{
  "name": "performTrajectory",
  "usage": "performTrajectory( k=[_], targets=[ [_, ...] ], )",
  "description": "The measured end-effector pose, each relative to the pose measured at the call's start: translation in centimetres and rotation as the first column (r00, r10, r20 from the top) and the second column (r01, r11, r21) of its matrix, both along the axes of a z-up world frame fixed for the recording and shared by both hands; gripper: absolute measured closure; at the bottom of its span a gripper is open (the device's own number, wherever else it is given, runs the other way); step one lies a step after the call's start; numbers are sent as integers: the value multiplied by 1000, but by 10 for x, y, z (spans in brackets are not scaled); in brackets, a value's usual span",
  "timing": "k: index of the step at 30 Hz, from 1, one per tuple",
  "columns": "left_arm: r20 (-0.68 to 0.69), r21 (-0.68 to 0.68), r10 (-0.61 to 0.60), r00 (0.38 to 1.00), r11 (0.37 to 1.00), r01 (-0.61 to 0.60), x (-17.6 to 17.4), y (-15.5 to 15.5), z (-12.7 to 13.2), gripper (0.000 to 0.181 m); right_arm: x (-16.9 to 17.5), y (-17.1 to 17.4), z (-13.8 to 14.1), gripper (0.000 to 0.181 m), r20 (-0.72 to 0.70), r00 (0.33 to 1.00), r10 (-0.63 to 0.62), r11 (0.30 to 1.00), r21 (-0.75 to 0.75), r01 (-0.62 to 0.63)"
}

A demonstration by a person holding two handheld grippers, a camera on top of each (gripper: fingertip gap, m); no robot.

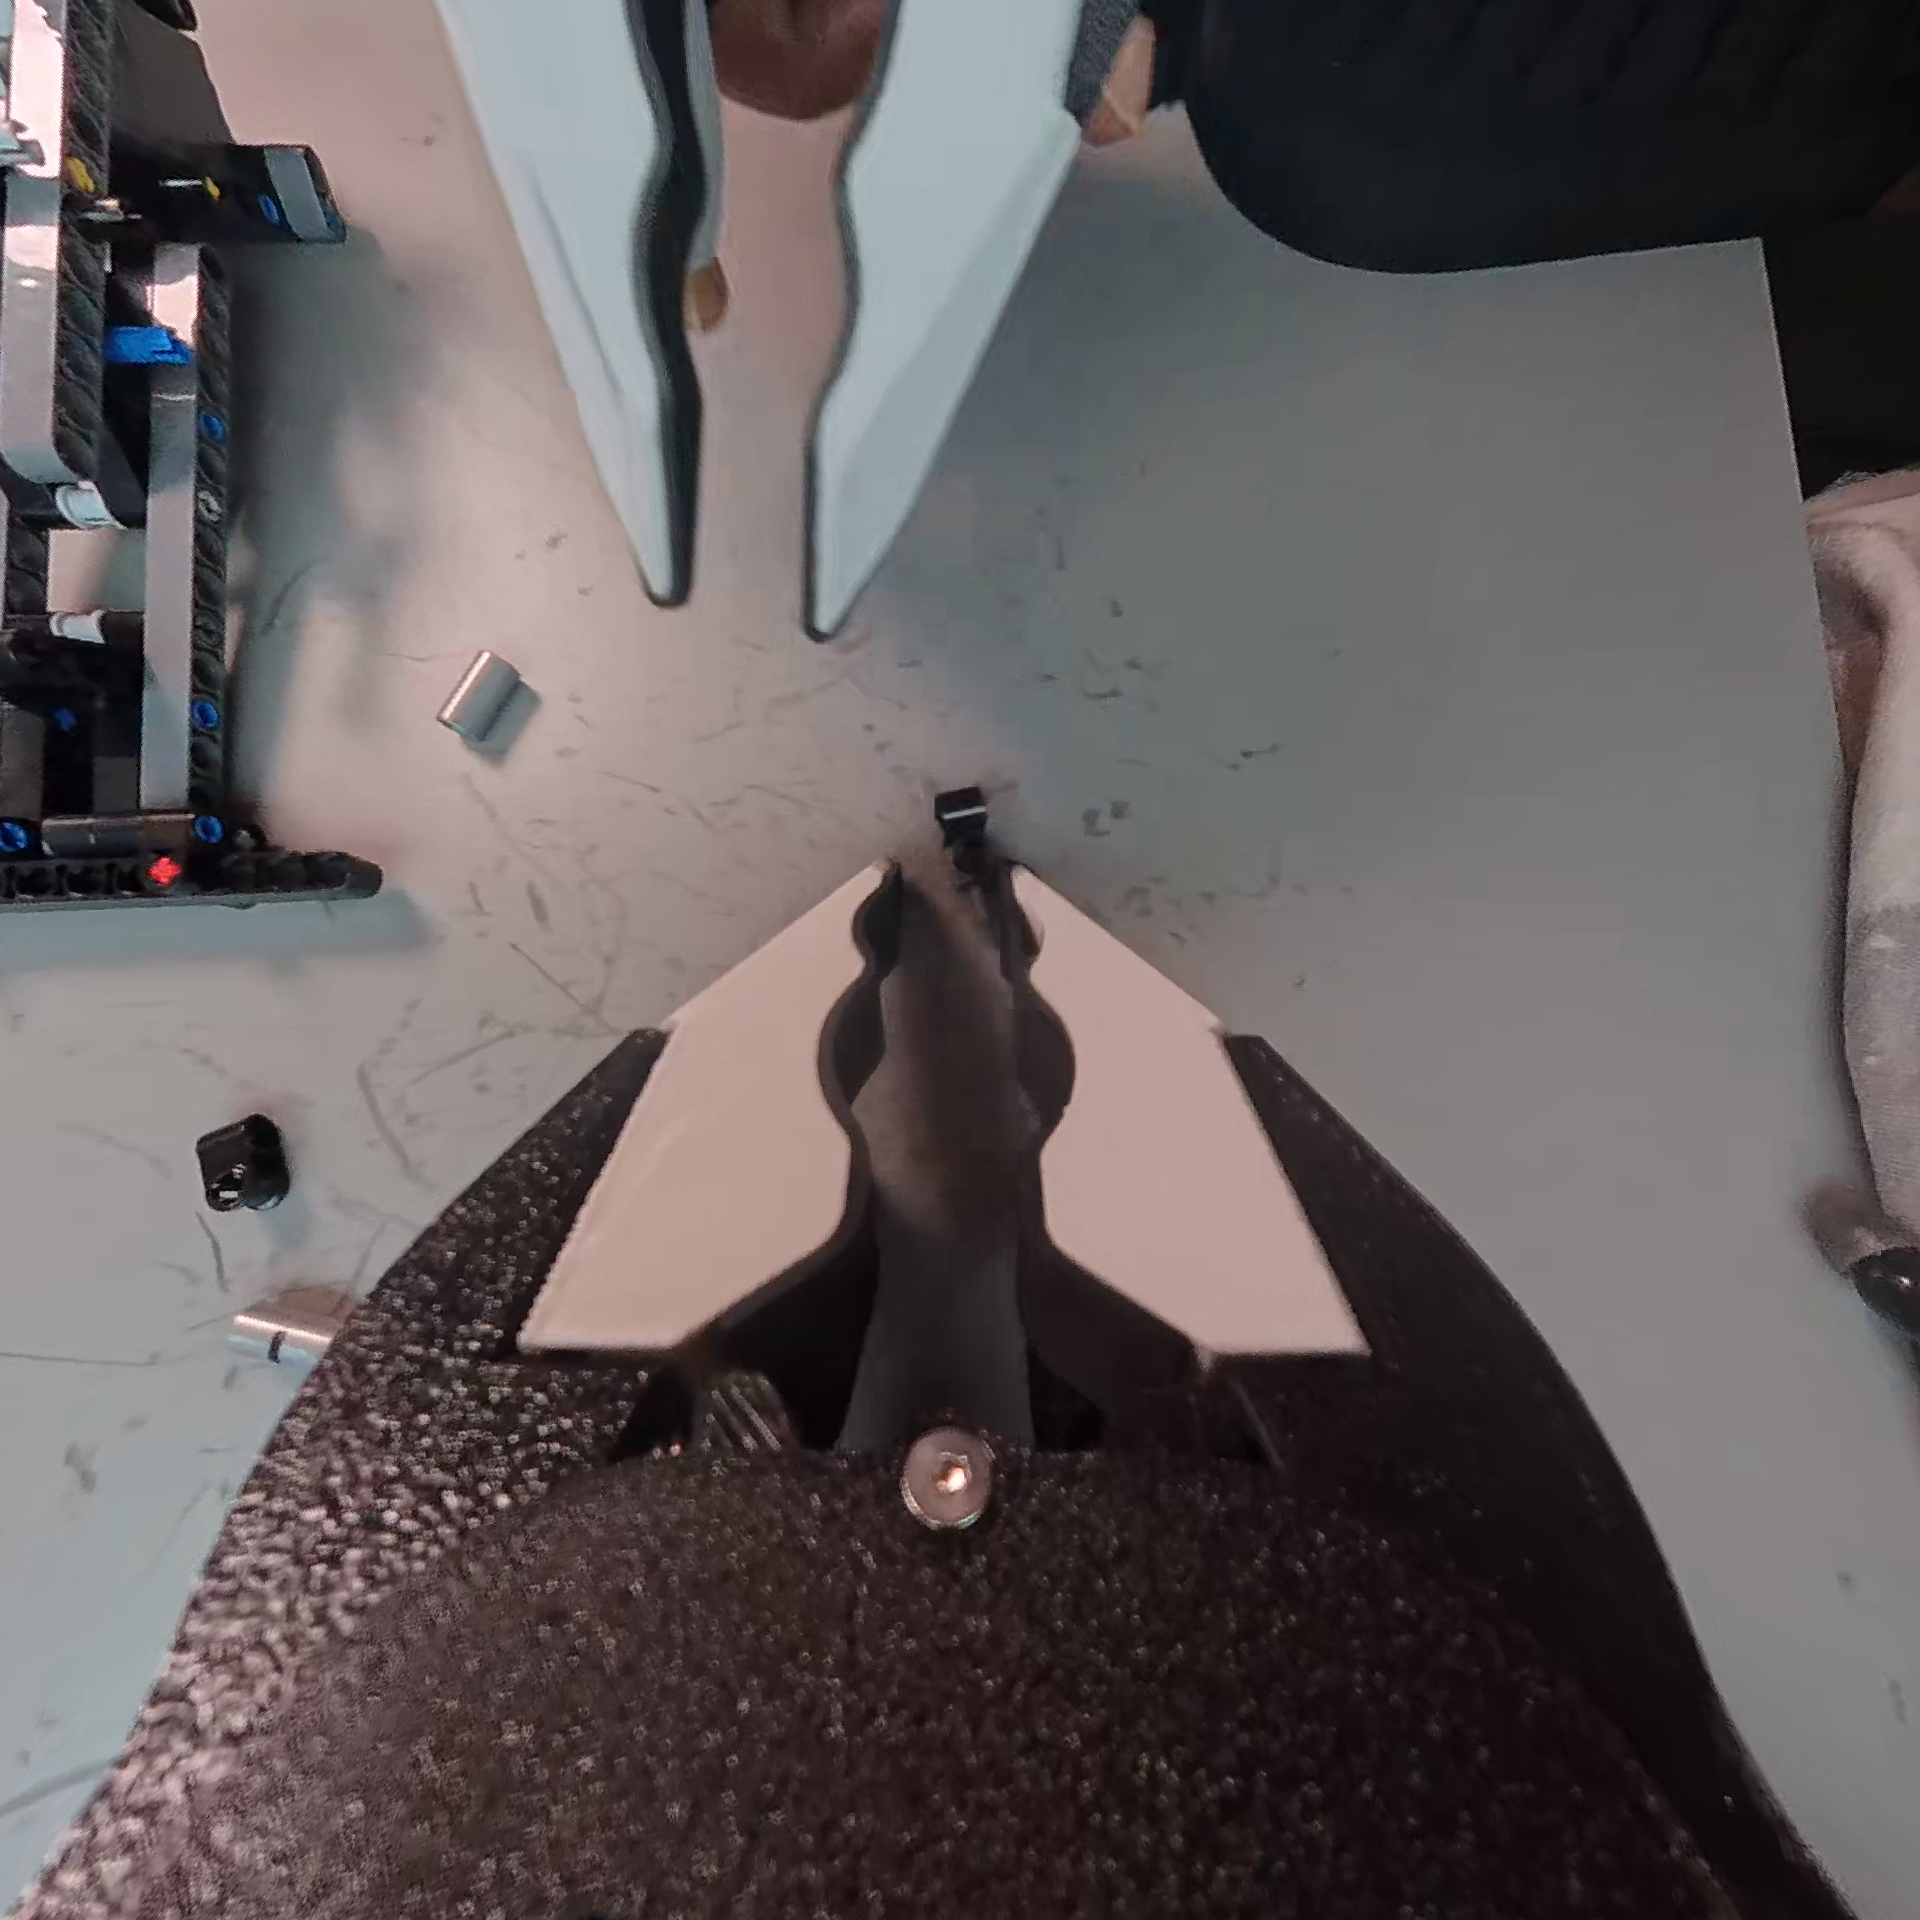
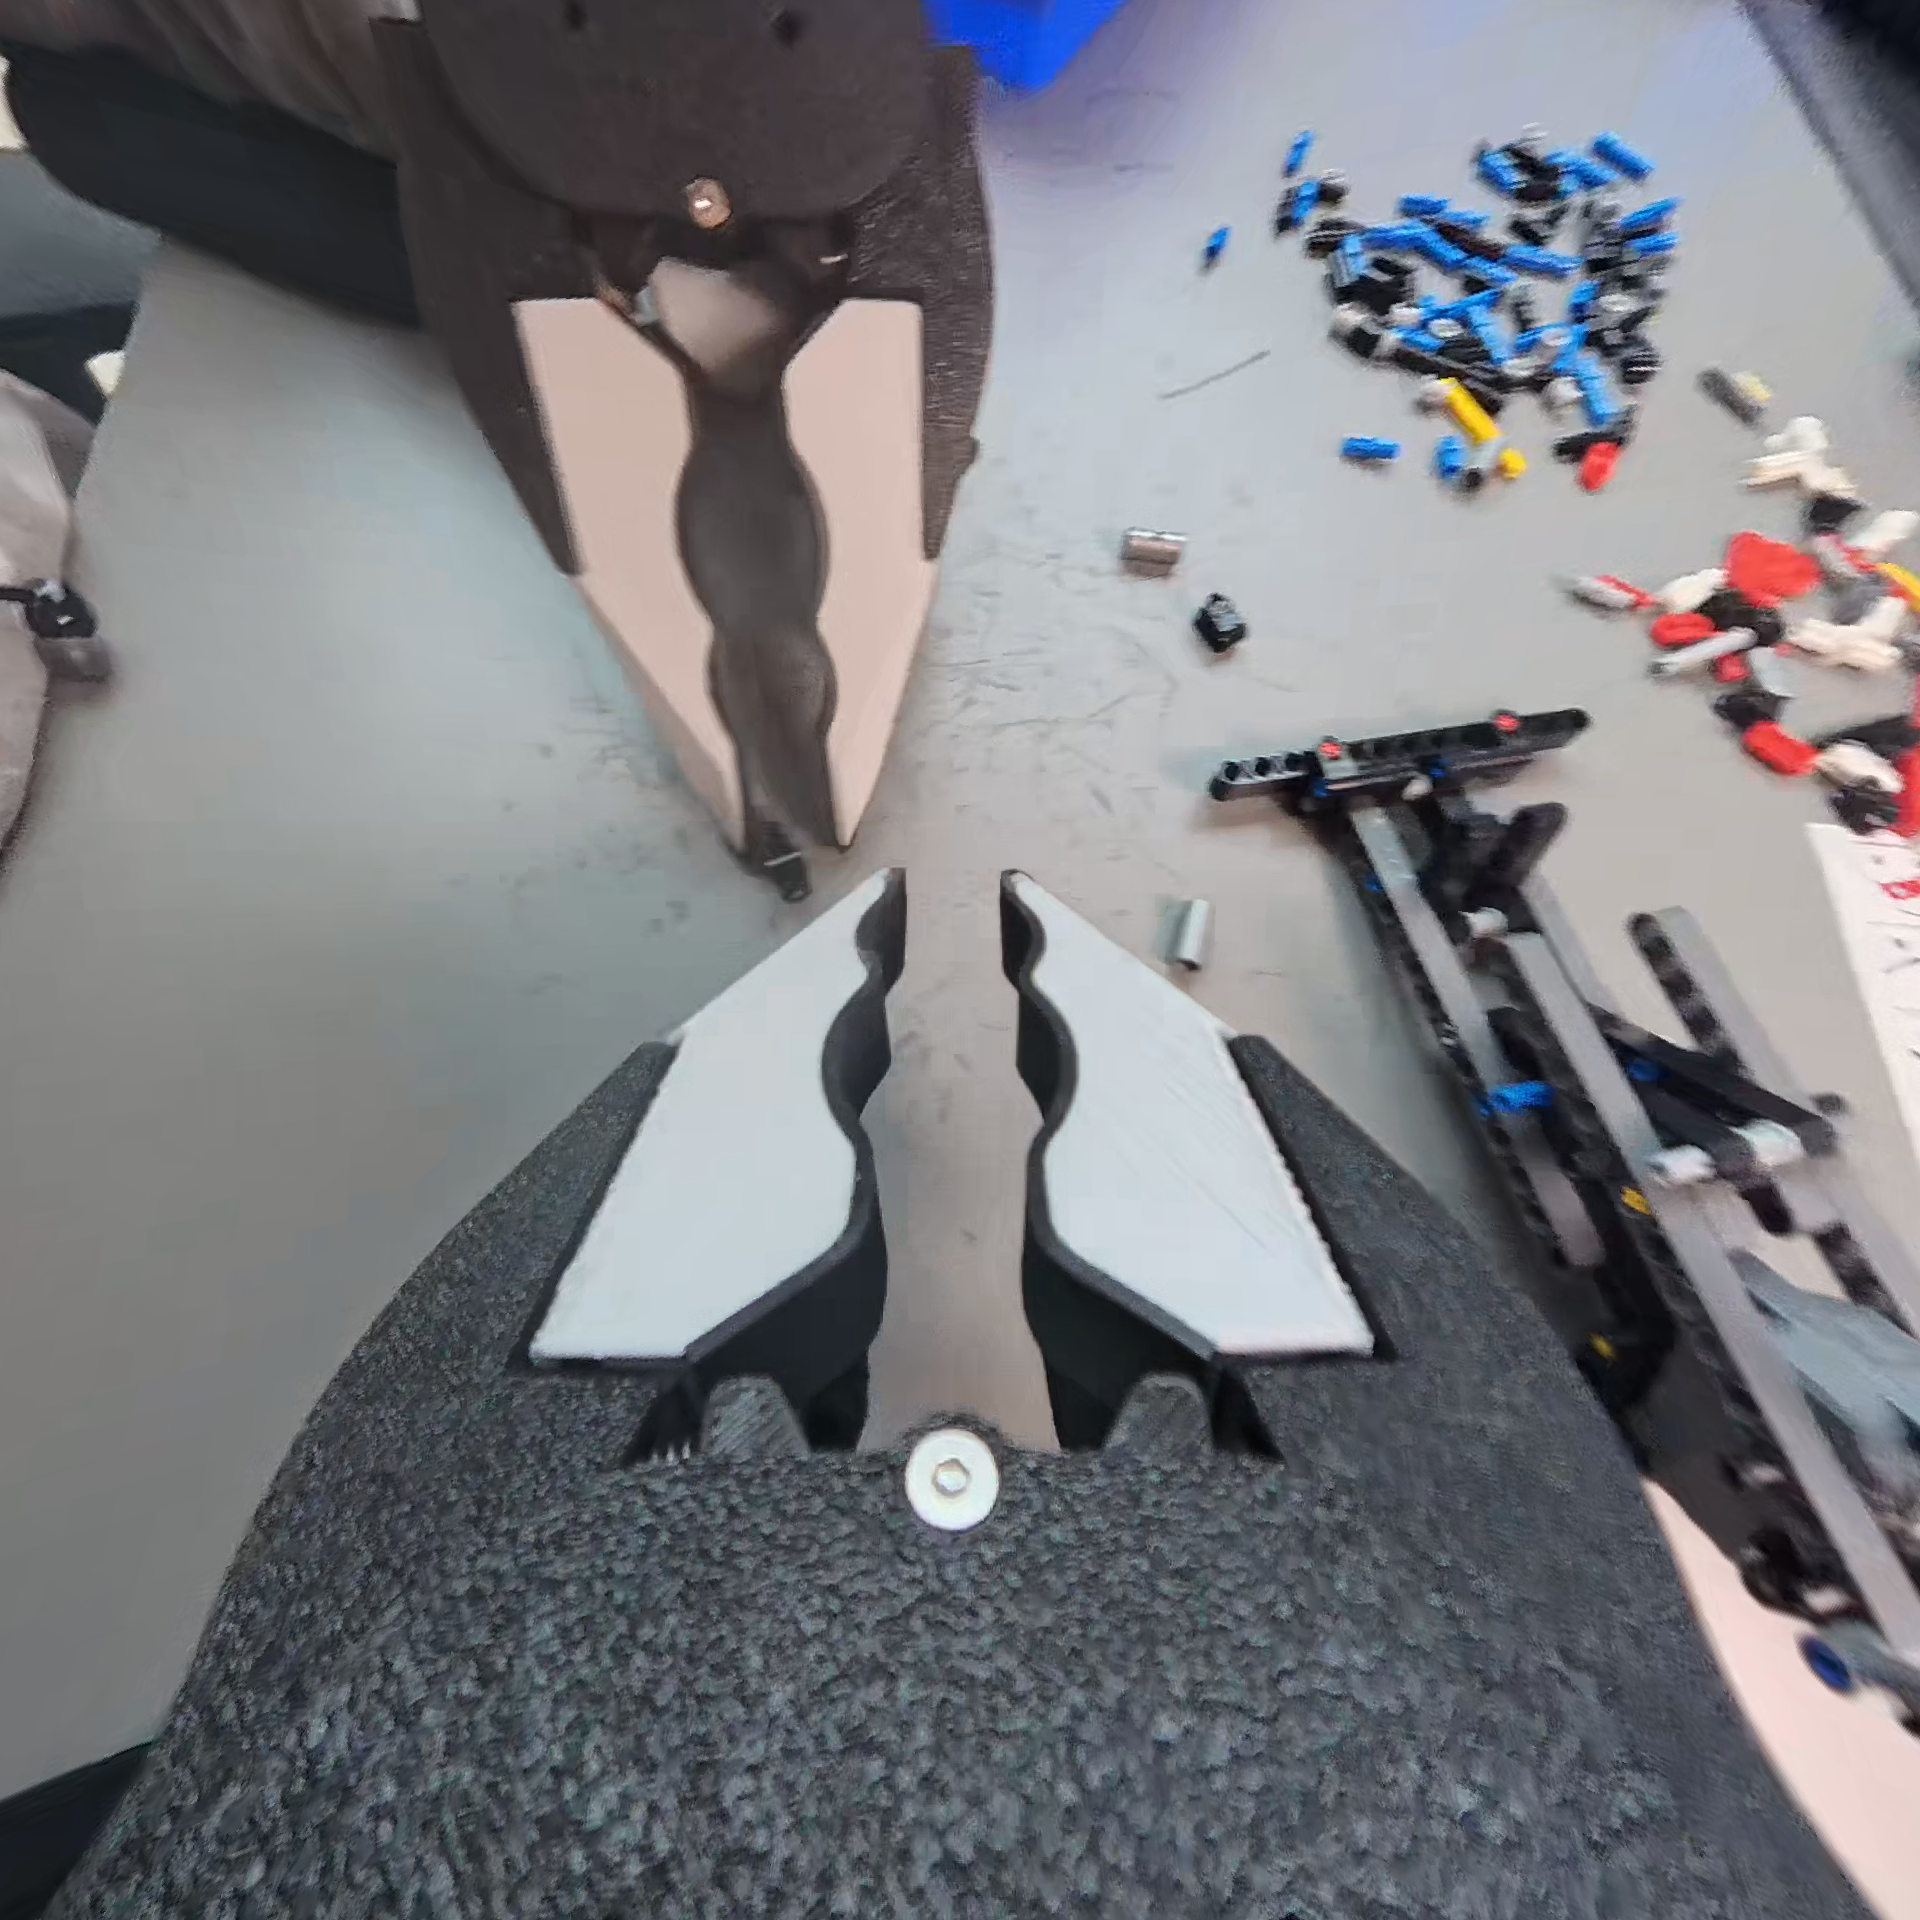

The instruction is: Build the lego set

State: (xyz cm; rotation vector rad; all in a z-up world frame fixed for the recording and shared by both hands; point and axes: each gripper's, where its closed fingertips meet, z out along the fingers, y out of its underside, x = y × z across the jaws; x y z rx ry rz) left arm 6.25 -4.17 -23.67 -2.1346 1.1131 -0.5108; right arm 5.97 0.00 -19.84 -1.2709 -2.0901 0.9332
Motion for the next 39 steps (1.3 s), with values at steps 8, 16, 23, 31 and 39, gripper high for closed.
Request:
performTrajectory(
  k=[8, 16, 23, 31, 39],
  targets=[
    [197, 20, 236, 952, 969, -244, -61, 23, 41, 160, -14, 30, -5, 165, -68, 986, -151, 986, 58, 155],
    [59, 35, 416, 907, 908, -418, -110, 61, 16, 157, -22, 32, -6, 169, -96, 982, -165, 982, 80, 172],
    [-44, 154, 350, 936, 928, -339, -101, 72, 14, 173, -26, 25, 6, 171, -141, 968, -209, 977, -74, 200],
    [-50, 653, 270, 961, 738, -173, -58, 58, 88, 172, -41, 13, 62, 157, -172, 910, -378, 703, -693, 161],
    [-43, 752, 233, 971, 648, -122, -35, 47, 108, 172, -40, 3, 75, 175, -214, 908, -360, 672, -734, 94]
  ],
)
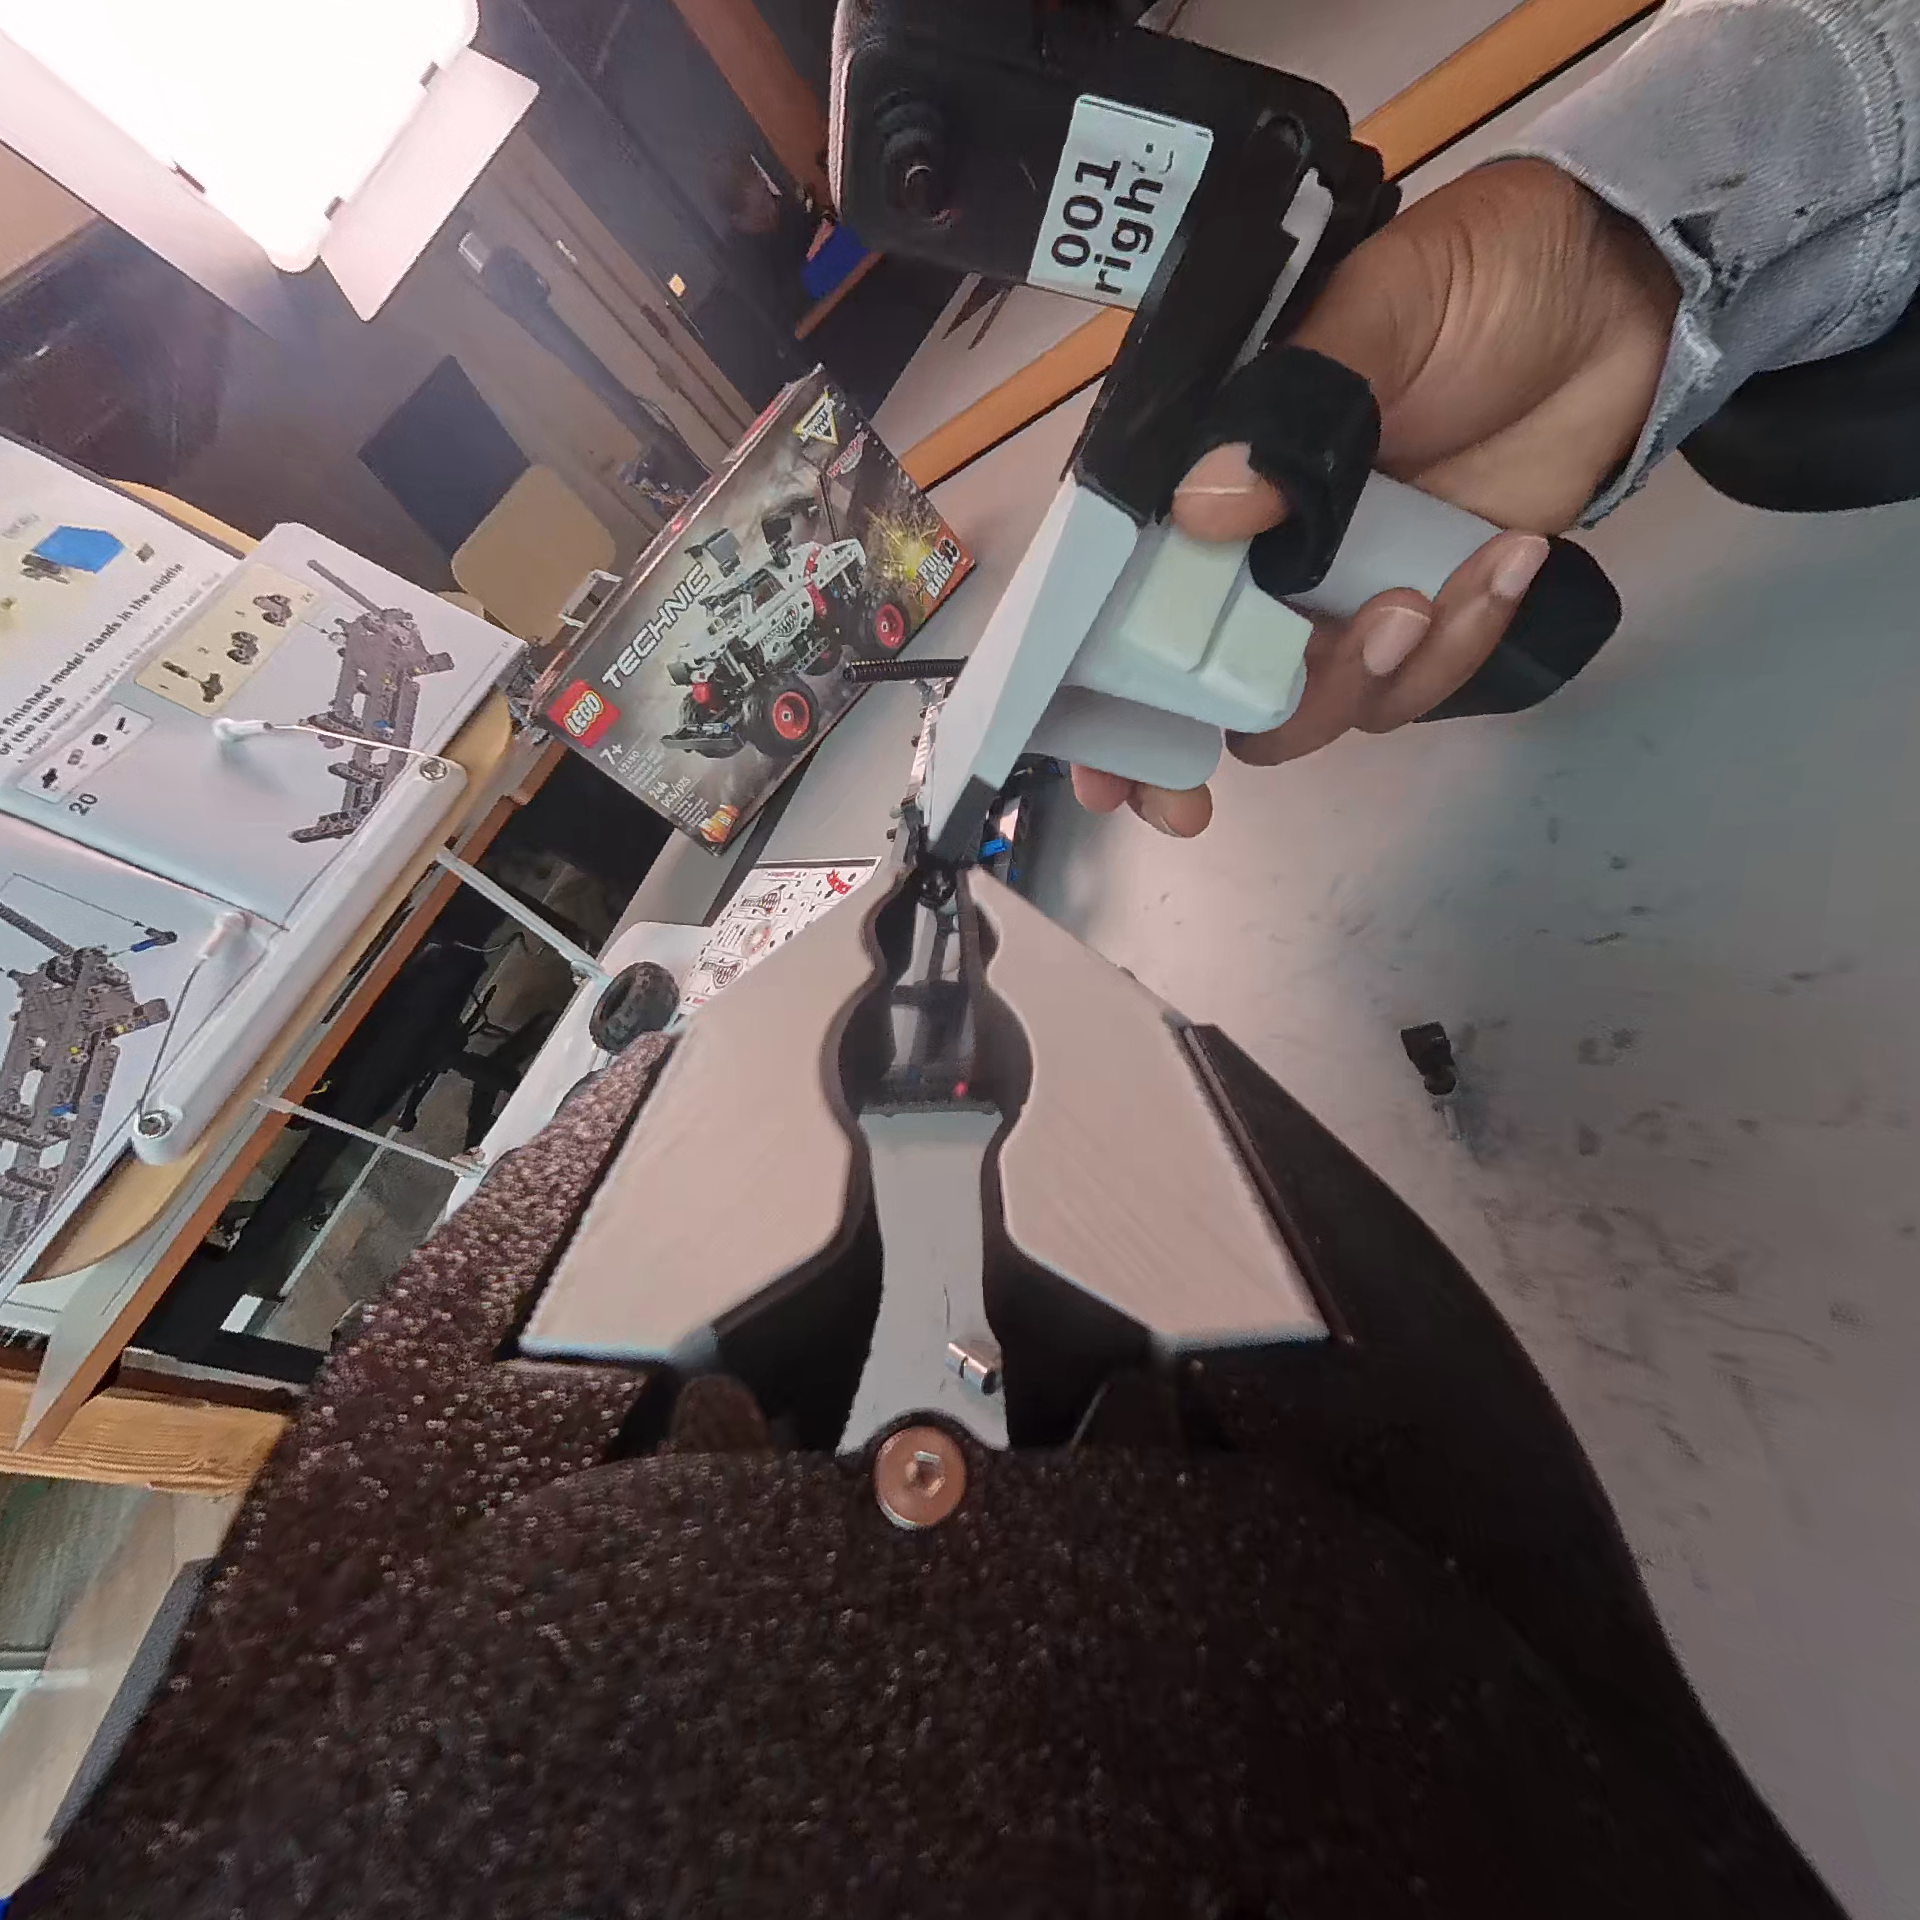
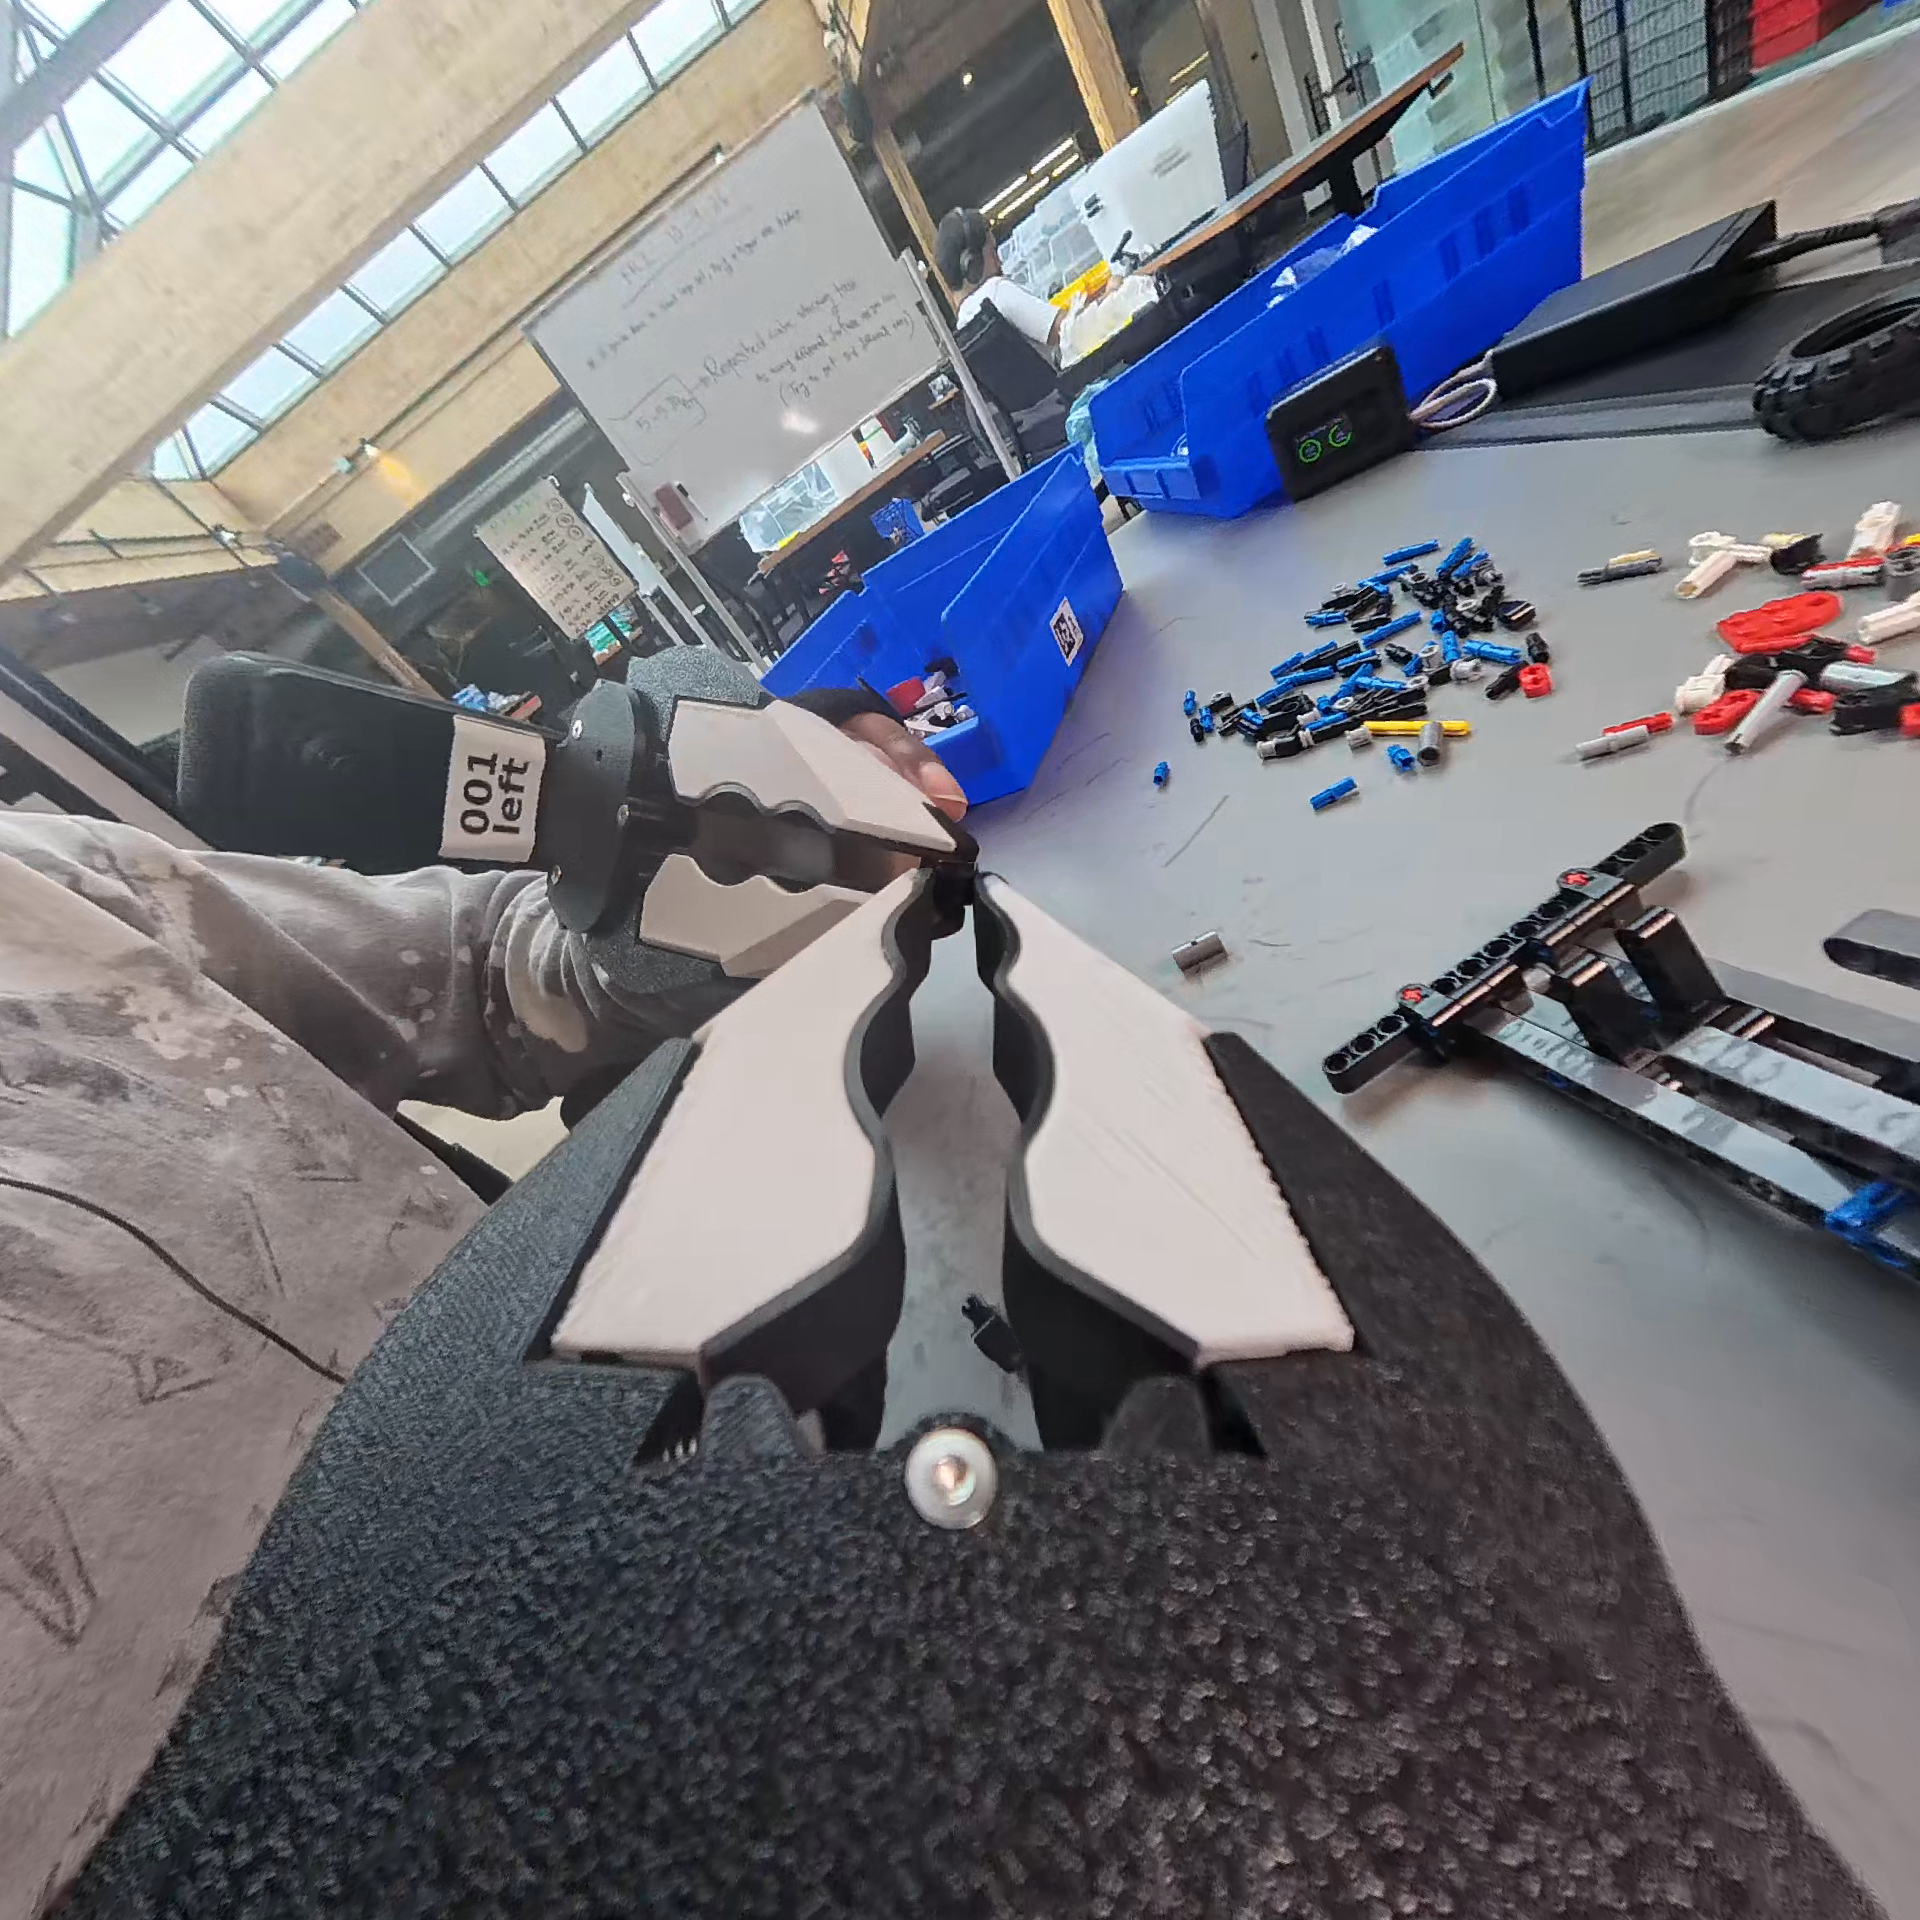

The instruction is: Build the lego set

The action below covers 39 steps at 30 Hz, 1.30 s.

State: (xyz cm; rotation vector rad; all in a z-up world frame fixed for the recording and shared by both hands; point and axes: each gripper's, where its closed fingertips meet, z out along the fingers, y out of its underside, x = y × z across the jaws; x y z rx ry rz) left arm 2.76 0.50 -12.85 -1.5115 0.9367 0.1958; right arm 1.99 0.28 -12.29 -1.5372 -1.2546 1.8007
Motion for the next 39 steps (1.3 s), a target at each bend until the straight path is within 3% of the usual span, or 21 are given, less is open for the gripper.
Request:
performTrajectory(
  k=[2, 4, 6, 8, 14, 22, 25, 28, 31, 36, 39],
  targets=[
    [34, -31, -41, 999, 999, 42, 4, -4, 0, 171, 5, -3, 0, 175, 3, 999, 39, 997, 63, -39],
    [160, -134, -121, 980, 981, 143, 11, -11, -3, 165, 12, -7, -2, 175, 16, 997, 78, 971, 227, -80],
    [320, -253, -149, 936, 938, 236, 11, -18, -5, 162, 21, -13, -6, 175, 33, 994, 106, 873, 476, -109],
    [430, -336, -178, 885, 879, 339, 13, -28, -8, 166, 27, -23, -9, 175, 49, 988, 146, 783, 605, -145],
    [632, -438, -242, 736, 672, 597, 32, -61, -11, 166, 39, -59, -10, 174, 14, 950, 312, 649, 727, -223],
    [845, -411, -224, 485, 307, 859, 51, -103, 1, 166, 50, -101, -5, 174, 34, 882, 471, 496, 816, -296],
    [871, -391, -222, 439, 228, 892, 54, -112, 2, 171, 54, -111, -3, 174, 38, 864, 502, 474, 824, -311],
    [872, -392, -235, 428, 187, 901, 58, -118, 2, 172, 57, -118, -4, 174, 52, 850, 524, 459, 824, -332],
    [852, -406, -267, 451, 206, 890, 60, -120, 0, 172, 58, -119, -5, 174, 63, 852, 519, 467, 814, -345],
    [827, -329, -270, 494, 481, 813, 43, -89, 12, 173, 42, -77, 7, 171, -3, 947, 321, 627, 750, -210],
    [796, -305, -259, 547, 610, 731, 36, -74, 15, 173, 38, -66, 16, 168, -46, 961, 273, 703, 691, -166]
  ],
)
